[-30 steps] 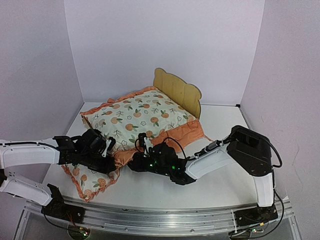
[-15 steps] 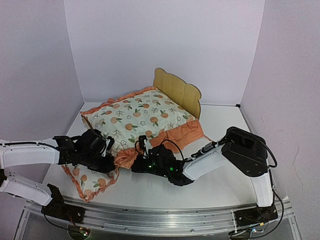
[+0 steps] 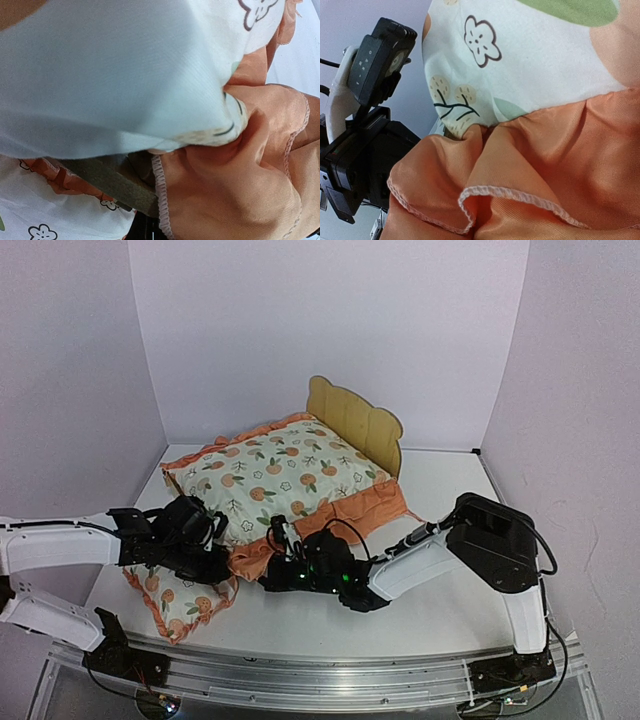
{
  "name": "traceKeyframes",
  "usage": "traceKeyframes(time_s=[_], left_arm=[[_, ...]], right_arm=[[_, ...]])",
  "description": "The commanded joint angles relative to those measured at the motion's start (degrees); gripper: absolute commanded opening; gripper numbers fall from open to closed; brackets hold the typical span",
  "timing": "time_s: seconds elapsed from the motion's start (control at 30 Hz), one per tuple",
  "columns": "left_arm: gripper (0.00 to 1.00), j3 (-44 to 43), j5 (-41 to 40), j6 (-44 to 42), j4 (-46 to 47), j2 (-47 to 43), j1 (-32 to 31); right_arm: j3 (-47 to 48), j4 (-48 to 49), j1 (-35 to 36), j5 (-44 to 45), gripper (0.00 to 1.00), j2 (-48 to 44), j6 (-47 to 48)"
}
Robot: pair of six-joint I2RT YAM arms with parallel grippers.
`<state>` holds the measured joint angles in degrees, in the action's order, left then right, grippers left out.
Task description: Set up the pet bed
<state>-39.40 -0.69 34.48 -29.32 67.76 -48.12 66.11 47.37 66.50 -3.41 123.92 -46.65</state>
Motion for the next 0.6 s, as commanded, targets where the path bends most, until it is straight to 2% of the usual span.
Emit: traceKeyframes(time_s=[0.0,0.23,0.33,0.57], left_arm=[[0.0,-4.6,-3.5,-1.6,12.3,1.7,0.0],[0.0,-3.6,-5.4,-8.1,15.0,6.3,-1.6],[0.0,-3.2,-3.7,-11.1,17.5,6.6,-1.7],[0.0,0.6,4.1,-28.0,22.3,7.4,-1.7]], right_arm=[[1.3,1.1,0.2,-4.7,0.0,-3.5,0.1],[2.8,1.2,0.2,-6.3,0.0,-2.9,-0.5],[2.3,1.2,0.2,-5.7,0.0,-2.9,-0.8],[-0.1,1.2,0.2,-3.3,0.0,-4.7,-0.5]])
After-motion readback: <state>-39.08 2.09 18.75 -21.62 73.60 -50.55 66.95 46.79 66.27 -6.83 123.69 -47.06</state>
